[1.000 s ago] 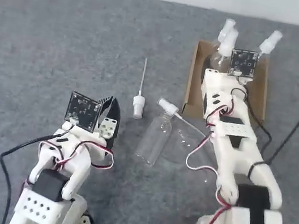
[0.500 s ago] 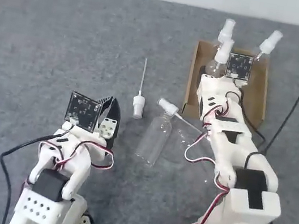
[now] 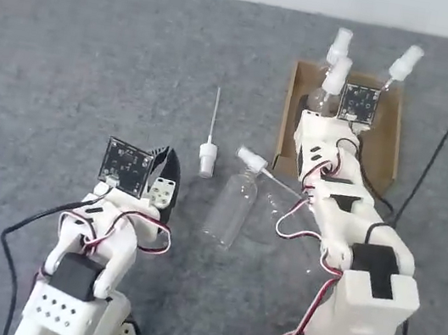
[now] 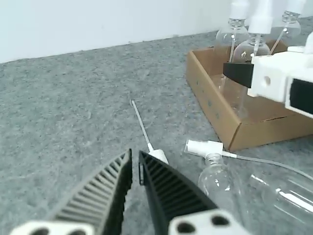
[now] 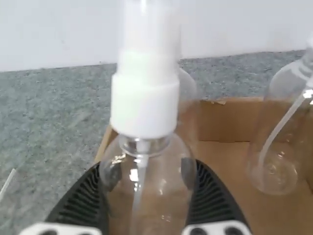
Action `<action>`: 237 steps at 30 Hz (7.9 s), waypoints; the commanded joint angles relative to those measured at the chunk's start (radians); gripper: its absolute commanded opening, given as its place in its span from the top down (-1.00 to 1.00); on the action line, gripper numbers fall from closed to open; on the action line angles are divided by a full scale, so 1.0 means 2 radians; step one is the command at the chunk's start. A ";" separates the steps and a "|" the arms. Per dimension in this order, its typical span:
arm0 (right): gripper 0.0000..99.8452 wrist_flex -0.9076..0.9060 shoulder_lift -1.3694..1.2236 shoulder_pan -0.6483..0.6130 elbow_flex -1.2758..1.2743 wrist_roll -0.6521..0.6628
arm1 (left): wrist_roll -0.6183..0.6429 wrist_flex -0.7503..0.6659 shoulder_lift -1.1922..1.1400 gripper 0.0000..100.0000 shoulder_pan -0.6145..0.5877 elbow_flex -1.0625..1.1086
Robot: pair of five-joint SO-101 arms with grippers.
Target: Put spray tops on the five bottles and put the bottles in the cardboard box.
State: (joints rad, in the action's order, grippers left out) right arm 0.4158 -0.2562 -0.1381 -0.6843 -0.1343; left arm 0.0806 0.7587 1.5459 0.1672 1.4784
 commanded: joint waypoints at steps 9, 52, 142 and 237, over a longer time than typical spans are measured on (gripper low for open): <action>0.98 0.013 0.008 -0.003 0.015 0.010 | -0.002 -0.018 0.010 0.98 0.000 -0.003; 0.58 0.010 0.053 -0.005 -0.032 0.031 | -0.002 -0.028 0.010 0.98 -0.002 0.002; 0.97 -0.734 0.318 0.045 -0.087 0.242 | -0.002 -0.025 0.005 0.98 -0.003 -0.003; 0.99 -0.728 0.157 0.407 0.087 0.509 | -0.147 0.060 -0.944 0.73 -0.077 -0.742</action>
State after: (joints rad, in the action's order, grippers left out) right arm -1.0556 0.0384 0.6720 -0.5723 0.8723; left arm -0.2708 0.8800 -0.4519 -0.0552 0.0376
